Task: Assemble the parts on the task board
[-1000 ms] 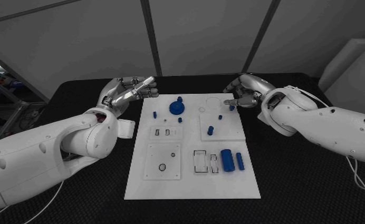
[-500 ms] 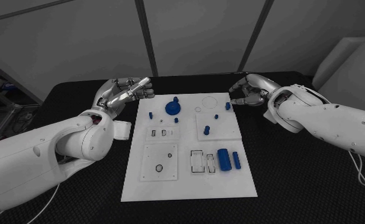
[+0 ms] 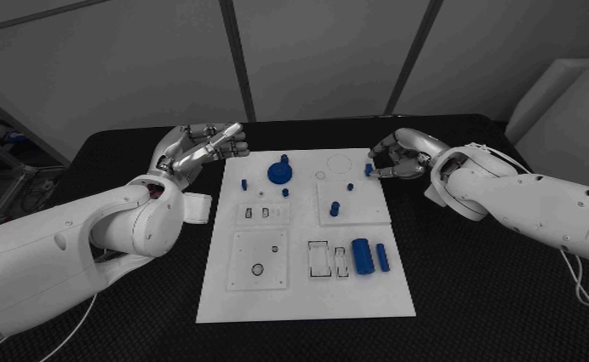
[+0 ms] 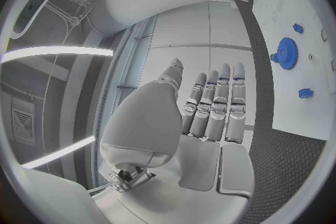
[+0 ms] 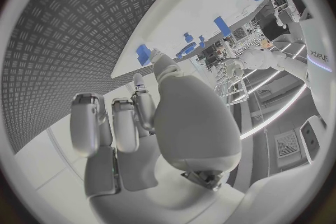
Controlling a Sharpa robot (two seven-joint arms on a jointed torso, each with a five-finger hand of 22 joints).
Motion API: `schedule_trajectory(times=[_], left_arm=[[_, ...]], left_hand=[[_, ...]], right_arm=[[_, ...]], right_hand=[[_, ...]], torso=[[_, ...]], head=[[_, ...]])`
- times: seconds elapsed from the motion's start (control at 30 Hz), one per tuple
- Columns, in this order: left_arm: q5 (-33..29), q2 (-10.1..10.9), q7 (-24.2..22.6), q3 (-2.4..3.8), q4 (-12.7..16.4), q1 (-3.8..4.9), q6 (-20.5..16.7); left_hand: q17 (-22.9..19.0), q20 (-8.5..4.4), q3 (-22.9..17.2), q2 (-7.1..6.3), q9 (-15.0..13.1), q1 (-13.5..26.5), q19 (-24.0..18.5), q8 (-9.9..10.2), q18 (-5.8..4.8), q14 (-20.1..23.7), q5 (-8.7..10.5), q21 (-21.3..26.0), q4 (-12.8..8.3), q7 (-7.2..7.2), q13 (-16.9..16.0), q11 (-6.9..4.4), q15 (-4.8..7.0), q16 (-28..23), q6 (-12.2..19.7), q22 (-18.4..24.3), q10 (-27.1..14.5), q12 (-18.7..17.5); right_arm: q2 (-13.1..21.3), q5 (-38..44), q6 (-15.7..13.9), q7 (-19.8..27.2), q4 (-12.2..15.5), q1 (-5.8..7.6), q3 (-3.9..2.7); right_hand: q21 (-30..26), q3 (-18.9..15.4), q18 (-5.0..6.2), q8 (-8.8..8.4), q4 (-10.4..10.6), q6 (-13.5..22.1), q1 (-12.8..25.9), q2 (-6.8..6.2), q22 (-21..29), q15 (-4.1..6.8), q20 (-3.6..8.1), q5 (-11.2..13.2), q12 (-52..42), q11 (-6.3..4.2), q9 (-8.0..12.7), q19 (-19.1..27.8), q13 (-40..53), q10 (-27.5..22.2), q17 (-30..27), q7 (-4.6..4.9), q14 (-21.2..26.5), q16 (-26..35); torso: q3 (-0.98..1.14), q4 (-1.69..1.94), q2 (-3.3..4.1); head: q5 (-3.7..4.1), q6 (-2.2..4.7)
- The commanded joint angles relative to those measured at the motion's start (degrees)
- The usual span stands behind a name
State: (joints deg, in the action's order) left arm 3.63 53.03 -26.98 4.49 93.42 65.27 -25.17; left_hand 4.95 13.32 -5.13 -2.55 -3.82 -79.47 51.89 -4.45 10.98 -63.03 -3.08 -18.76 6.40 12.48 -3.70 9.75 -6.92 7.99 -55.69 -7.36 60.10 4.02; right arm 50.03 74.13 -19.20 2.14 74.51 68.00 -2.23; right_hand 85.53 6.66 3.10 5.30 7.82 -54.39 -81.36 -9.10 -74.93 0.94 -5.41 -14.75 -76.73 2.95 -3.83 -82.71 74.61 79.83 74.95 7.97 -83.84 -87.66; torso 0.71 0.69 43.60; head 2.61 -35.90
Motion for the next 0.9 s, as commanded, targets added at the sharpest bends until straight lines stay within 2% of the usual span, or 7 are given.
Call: schedule_trajectory(times=[0.03,0.43,0.6,0.67,0.9], left_arm=[[0.4,0.1,-0.6,0.05,0.0,0.06,0.6],[0.4,-0.1,-0.5,0.05,-0.3,0.04,0.6],[0.4,-0.1,-0.5,0.05,-0.5,0.02,0.7],[0.4,-0.1,-0.5,0.05,-0.5,0.01,0.7],[0.4,-0.1,-0.4,0.05,-0.6,0.0,0.7]], left_hand=[[-0.1,-0.04,0.0,0.44,0.0,-0.1,0.3,0.3,-0.58,0.1,0.33,0.4,-0.4,0.27,0.0,0.06,-0.24,-0.1,-0.1,0.1,0.0,-0.2],[-0.1,-0.02,0.0,0.47,0.0,-0.1,0.3,0.3,-0.58,0.1,0.33,0.4,-0.5,0.25,0.0,0.03,-0.24,-0.3,-0.2,0.1,0.1,-0.1],[-0.1,-0.02,0.0,0.48,0.0,-0.1,0.3,0.4,-0.57,0.1,0.33,0.4,-0.5,0.27,0.0,0.04,-0.24,-0.3,-0.2,0.1,0.1,-0.2],[-0.1,-0.02,0.0,0.49,0.0,-0.1,0.3,0.4,-0.57,0.1,0.33,0.4,-0.5,0.29,0.0,0.05,-0.24,-0.3,-0.2,0.1,0.1,-0.2],[-0.1,-0.02,0.0,0.49,0.0,-0.1,0.3,0.4,-0.57,0.1,0.33,0.4,-0.5,0.29,0.0,0.05,-0.24,-0.3,-0.2,0.1,0.1,-0.2]], right_arm=[[-0.1,0.4,1.6,0.5,0.3,-0.29,-0.01],[-0.9,0.4,1.2,0.2,-0.7,-0.74,-0.01],[-1.5,0.4,1.2,0.1,-1.4,-0.77,-0.02],[-1.7,0.4,1.2,0.0,-1.6,-0.78,-0.02],[-1.9,0.4,1.1,-0.1,-2.3,-0.79,-0.02]], right_hand=[[-0.2,-0.4,-0.55,-0.2,0.2,0.0,0.6,0.25,-3.6,-0.09,-0.06,-0.3,0.1,0.25,-0.1,0.2,0.1,-0.2,9.6,0.06,-4.9,0.2],[-0.2,-0.6,-0.57,0.03,0.4,-0.7,0.7,0.83,-3.7,-0.17,-0.14,-0.5,-0.2,0.32,-0.3,0.1,0.4,0.1,9.7,0.14,-4.9,0.2],[-0.1,0.0,-0.58,0.29,0.2,-1.6,0.0,2.16,-3.8,-0.21,-0.2,-1.0,-0.5,0.36,-0.4,0.0,0.7,0.3,9.8,0.25,-4.9,0.1],[-0.1,0.5,-0.58,0.33,0.0,-1.9,-0.4,2.68,-3.8,-0.23,-0.22,-0.9,-0.5,0.4,-0.4,0.0,0.7,0.3,9.8,0.31,-4.9,0.1],[-0.1,1.1,-0.6,0.4,-0.3,-2.4,-0.9,3.19,-3.9,-0.28,-0.26,-0.5,-0.6,0.45,-0.4,-0.1,0.9,0.4,9.8,0.39,-4.9,0.1]], torso=[[0.06,-0.08,-0.03],[-0.01,0.01,-0.01],[0.05,-0.07,-0.03],[0.02,0.0,-0.02],[-0.02,0.07,-0.06]], head=[[-0.09,-0.06],[0.0,-0.08],[-0.11,-0.24],[-0.05,-0.22],[-0.02,-0.23]])
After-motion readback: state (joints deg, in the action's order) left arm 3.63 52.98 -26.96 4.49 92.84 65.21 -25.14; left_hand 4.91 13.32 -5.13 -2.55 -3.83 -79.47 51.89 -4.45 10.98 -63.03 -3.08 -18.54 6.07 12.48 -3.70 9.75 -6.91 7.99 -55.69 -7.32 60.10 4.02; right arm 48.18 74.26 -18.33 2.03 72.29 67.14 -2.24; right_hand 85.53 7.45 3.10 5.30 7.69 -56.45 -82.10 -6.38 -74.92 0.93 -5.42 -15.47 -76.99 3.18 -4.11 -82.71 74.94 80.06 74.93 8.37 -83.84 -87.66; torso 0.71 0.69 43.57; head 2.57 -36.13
